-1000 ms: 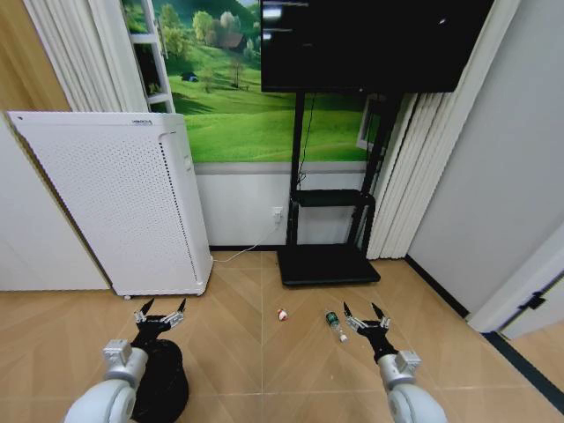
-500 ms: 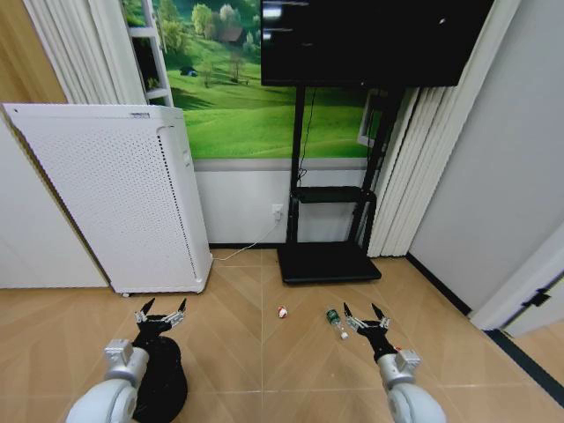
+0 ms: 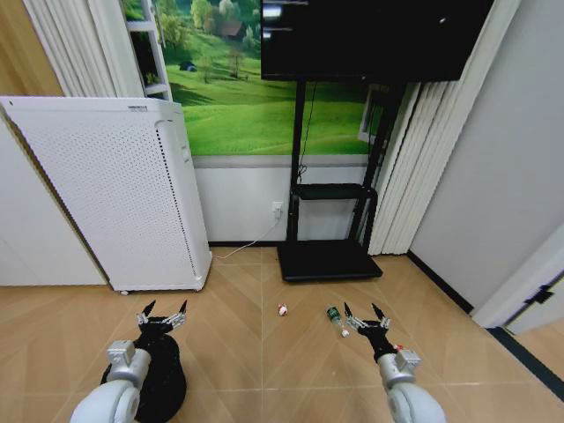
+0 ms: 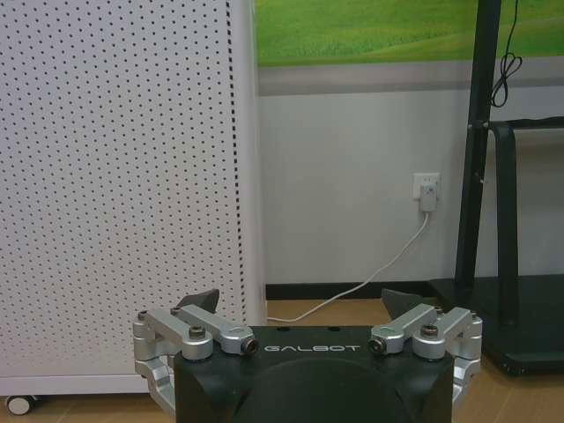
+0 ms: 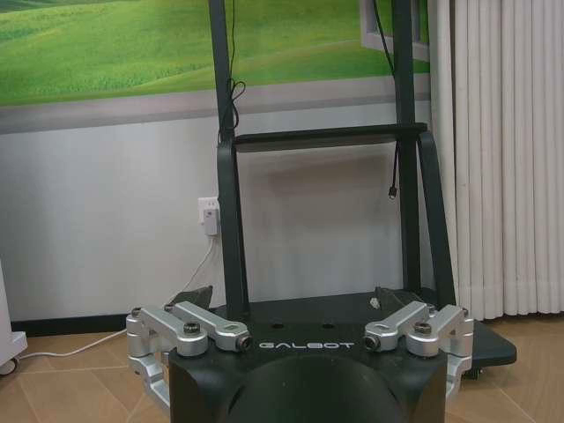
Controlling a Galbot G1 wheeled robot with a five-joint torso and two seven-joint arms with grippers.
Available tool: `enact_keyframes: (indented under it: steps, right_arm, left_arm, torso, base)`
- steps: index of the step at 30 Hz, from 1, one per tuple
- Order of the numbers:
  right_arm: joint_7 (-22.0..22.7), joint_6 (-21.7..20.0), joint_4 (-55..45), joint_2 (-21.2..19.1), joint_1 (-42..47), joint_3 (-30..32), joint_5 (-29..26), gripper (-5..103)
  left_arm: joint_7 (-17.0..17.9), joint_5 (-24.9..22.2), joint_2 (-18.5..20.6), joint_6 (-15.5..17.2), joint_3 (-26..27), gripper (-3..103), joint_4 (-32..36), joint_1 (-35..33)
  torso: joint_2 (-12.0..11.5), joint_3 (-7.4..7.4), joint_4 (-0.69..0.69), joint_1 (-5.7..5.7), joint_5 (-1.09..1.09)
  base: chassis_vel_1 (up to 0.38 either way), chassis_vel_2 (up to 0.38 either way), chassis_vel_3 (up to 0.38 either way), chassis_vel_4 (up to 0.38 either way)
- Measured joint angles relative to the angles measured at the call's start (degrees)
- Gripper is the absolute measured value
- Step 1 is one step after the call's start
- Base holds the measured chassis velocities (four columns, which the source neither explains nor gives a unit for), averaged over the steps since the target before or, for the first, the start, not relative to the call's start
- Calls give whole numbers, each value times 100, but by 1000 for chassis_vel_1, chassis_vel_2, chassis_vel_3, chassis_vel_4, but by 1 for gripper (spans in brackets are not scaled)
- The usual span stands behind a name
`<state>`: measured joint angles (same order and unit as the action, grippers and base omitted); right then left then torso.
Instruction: Pick up the trash bin and place the garbage on the floor into it.
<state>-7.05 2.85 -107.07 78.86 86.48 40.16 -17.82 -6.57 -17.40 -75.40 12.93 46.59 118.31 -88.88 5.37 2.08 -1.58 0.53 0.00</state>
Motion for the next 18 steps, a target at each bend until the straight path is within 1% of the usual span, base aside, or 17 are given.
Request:
enact_keyframes:
  steps: [2,6,10,14,18]
  right_arm:
    - [1,-4,7,4,-6,-1,-3,100]
    - [11,-5,20,20,-4,0,0,100]
    - [57,-5,29,41,4,8,7,100]
    - [83,0,56,70,35,36,21,100]
    - [107,11,92,83,57,63,23,100]
  left_arm:
    - [8,1,-4,-7,5,100,-2,-4]
    - [67,5,-12,-101,22,100,-34,-34]
    - [97,7,-30,-104,90,100,-40,-113]
    - [121,-34,-138,-101,262,100,8,-378]
    - [71,-100,-183,-103,576,100,99,-752]
  torso:
    - [-74,-63,0,-10,0]
    - [-143,-114,0,-27,0]
    - [-166,-125,-1,-39,0]
    - [-171,-125,0,-44,0]
    - [-164,-117,0,-44,0]
  base:
    - [0,0,0,0]
    - [0,0,0,0]
    - [0,0,0,0]
    - [0,0,0,0]
    - [0,0,0,0]
